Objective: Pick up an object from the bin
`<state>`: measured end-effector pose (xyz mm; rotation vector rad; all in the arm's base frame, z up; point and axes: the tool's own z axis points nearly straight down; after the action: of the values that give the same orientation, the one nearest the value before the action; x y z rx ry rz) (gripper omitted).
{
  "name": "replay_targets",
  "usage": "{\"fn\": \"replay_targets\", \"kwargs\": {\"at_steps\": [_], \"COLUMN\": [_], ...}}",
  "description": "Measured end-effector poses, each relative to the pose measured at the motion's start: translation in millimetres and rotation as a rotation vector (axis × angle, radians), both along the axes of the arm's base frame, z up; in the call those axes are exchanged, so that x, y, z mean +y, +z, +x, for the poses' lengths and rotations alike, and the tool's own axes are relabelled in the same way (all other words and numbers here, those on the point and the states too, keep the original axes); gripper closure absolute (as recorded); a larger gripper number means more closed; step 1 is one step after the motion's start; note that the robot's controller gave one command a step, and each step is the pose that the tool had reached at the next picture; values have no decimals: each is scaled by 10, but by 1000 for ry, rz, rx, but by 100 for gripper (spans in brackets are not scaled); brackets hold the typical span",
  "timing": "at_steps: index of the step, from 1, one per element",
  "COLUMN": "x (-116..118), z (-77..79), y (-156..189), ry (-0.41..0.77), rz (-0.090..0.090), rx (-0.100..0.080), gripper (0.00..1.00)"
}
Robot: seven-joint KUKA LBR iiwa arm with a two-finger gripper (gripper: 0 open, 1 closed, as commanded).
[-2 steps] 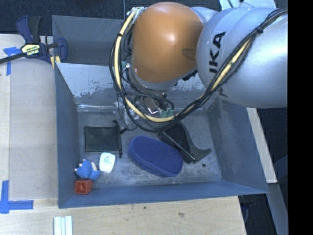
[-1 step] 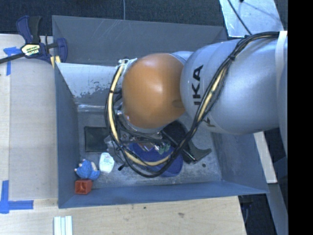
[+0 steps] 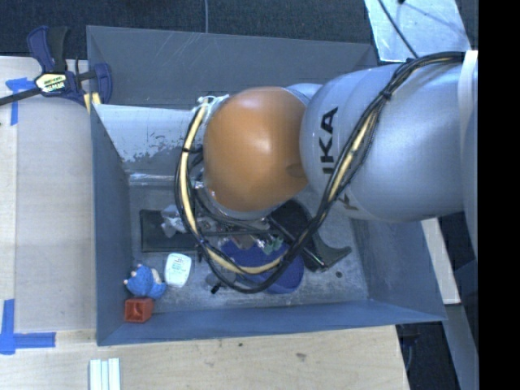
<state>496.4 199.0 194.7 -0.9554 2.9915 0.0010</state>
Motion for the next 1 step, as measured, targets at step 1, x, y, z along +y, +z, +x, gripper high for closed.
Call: {"fn": "replay_targets", "kwargs": {"at_steps": [1], "x": [-459], "z": [591], "y": [-790], "ry": [-114], "rz": [-3], "rx": [2], "gripper": [0]}}
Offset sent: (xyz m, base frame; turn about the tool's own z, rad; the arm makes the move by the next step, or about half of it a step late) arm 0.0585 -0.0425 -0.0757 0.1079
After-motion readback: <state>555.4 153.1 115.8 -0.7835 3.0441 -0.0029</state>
